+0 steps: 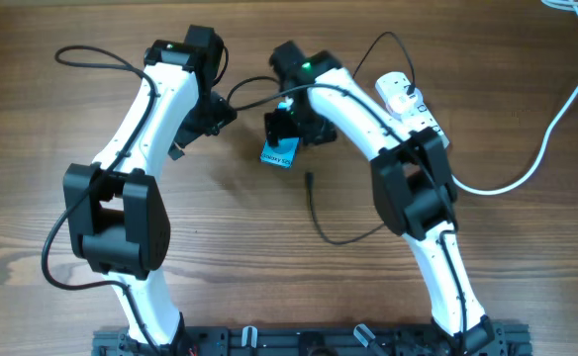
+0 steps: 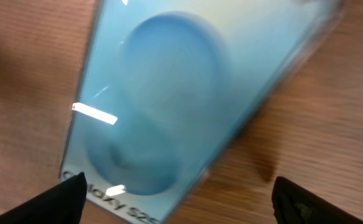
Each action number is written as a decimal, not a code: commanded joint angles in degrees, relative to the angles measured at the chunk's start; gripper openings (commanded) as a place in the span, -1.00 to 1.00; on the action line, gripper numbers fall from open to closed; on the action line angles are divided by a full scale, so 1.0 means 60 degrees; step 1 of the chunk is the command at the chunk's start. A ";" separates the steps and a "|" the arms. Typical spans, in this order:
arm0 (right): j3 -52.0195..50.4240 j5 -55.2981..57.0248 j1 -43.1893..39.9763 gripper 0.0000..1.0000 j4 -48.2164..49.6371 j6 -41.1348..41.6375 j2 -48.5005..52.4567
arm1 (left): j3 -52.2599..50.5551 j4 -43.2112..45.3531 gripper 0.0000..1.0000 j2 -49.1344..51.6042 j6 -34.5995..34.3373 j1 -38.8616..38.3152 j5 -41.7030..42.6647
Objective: Plug charger to phone and switch on socket
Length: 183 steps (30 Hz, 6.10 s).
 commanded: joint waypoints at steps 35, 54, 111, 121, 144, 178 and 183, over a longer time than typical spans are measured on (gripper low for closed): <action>0.0251 -0.1588 -0.1439 0.99 -0.3450 -0.1206 -0.6932 | 0.0098 0.3912 1.00 0.2255 0.6080 -0.2393 0.1366; 0.0251 -0.1581 -0.1439 0.99 -0.3402 -0.1217 -0.6932 | 0.0098 0.3708 0.68 0.2543 0.6076 -0.2783 0.2004; 0.0251 0.3333 -0.1566 0.99 -0.2069 0.0634 -0.6932 | 0.0164 0.3865 0.24 0.0375 -0.1013 0.0849 1.5191; 0.0251 0.1373 -0.1545 1.00 -0.1683 0.0714 -0.6932 | 0.0164 0.3872 0.20 0.0375 -0.1927 0.0903 1.5701; -0.0058 0.3901 0.1723 0.99 -0.0499 0.2812 -0.5096 | 0.0160 0.3865 0.20 0.0375 -0.1920 0.0900 1.5595; -0.0058 0.4958 0.1792 -0.91 0.0441 0.3756 -0.4233 | 0.0160 0.3869 0.24 0.0375 -0.1923 0.0903 1.5577; -0.0040 0.5085 0.1756 -0.91 0.0525 0.6069 -0.4411 | 0.0160 0.4379 0.98 0.0375 -0.1923 0.0903 1.5573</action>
